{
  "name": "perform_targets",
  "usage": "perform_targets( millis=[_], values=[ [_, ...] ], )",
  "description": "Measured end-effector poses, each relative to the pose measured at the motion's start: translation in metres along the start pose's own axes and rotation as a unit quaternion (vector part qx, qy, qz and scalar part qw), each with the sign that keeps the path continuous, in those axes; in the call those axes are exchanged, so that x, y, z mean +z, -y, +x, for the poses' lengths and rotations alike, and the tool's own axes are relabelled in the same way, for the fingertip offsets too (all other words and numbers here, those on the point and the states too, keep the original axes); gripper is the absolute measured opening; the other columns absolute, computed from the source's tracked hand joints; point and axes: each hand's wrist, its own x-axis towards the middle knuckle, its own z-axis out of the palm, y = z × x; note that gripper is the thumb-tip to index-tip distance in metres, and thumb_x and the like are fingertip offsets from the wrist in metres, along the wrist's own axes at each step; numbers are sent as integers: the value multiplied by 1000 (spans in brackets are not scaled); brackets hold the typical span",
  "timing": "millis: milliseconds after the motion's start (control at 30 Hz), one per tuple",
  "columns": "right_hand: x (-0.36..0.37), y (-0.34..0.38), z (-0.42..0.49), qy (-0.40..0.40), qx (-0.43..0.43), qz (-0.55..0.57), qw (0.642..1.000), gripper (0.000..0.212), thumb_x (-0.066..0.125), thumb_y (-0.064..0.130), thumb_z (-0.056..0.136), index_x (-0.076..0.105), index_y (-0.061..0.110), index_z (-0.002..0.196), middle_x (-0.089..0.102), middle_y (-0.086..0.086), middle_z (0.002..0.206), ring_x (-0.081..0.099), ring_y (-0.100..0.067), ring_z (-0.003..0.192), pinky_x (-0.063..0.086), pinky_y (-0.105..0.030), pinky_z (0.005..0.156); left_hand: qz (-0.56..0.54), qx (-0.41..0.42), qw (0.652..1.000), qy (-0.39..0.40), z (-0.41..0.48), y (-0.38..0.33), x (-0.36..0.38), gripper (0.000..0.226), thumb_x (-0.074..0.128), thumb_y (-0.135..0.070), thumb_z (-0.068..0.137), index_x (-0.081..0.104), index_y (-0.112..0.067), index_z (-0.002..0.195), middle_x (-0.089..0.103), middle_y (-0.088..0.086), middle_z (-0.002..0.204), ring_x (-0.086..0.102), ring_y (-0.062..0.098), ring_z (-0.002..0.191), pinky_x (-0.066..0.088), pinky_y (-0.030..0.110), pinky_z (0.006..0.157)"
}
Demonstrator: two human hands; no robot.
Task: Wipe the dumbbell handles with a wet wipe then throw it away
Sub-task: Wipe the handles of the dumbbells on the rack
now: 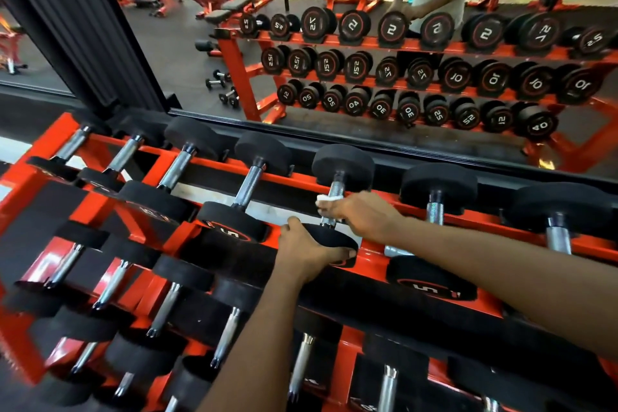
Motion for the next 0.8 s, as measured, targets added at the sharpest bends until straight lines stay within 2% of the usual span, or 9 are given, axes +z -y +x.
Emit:
perform_targets(
  millis=[33, 100, 200, 300, 467, 533, 600, 700, 800],
  values=[
    [4, -1, -1, 12, -22, 2, 1000, 59, 44, 0, 91, 58, 39, 133, 53, 25, 138, 68, -11, 101, 31, -8, 57, 0, 1, 1000, 1, 0, -1, 0, 103, 91, -66, 37, 42, -16, 113, 48, 3, 118, 50, 24, 111, 52, 43, 93],
    [1, -19, 8, -14, 11, 5, 1000, 57, 44, 3, 92, 59, 42, 131, 54, 25, 136, 68, -10, 102, 37, -11, 61, -2, 0, 1000, -2, 0, -2, 0, 106, 88, -69, 33, 43, -16, 113, 49, 3, 118, 51, 24, 111, 52, 43, 94],
    [-1, -29, 19, -68, 82, 19, 994, 54, 48, 4, 91, 60, 42, 128, 60, 22, 131, 63, -11, 115, 56, -30, 86, -3, -4, 1000, -7, -1, -2, -1, 108, 86, -71, 30, 44, -16, 112, 50, 3, 117, 52, 24, 110, 53, 44, 94],
    [15, -8, 12, -25, 38, 55, 997, 58, 46, -2, 88, 62, 37, 128, 61, 19, 131, 64, -10, 113, 57, -31, 85, -5, -5, 1000, 0, -3, -2, 0, 108, 86, -70, 30, 43, -16, 113, 49, 3, 118, 52, 24, 111, 53, 44, 94],
    [8, -24, 26, -64, 99, 34, 992, 58, 18, 44, 86, 61, 42, 126, 70, 7, 119, 70, -21, 101, 56, -39, 81, -7, -2, 1000, -2, -5, -3, -2, 107, 87, -68, 32, 43, -17, 115, 47, 2, 119, 49, 24, 114, 51, 44, 97],
    [12, -11, 22, -46, 78, 20, 996, 44, 37, 28, 92, 64, 36, 126, 70, 3, 121, 69, -22, 105, 55, -38, 87, -8, 0, 1000, 0, -5, -2, -1, 102, 90, -64, 36, 43, -17, 113, 47, 2, 118, 49, 23, 112, 51, 42, 96],
    [22, 0, 16, -4, -9, 27, 1000, 48, 48, 8, 87, 65, 32, 126, 66, 9, 127, 64, -15, 115, 53, -33, 94, -2, 3, 1000, -1, -5, -2, -1, 99, 92, -62, 40, 42, -17, 112, 47, 1, 117, 49, 22, 111, 52, 41, 94],
    [6, -12, 25, -11, 10, 8, 1000, 53, 32, 22, 84, 67, 35, 121, 68, 11, 123, 66, -14, 111, 53, -34, 94, 4, 7, 1000, -6, -4, -2, -1, 98, 93, -61, 42, 42, -16, 113, 46, 3, 118, 49, 23, 112, 51, 42, 96],
    [-2, -24, 31, -97, 71, -25, 992, 59, 21, 25, 87, 65, 30, 126, 63, 6, 132, 64, -19, 115, 52, -40, 96, 8, 11, 1000, -5, -6, -2, -1, 98, 93, -62, 45, 42, -16, 114, 46, 3, 119, 48, 23, 113, 50, 42, 98]
  ],
)
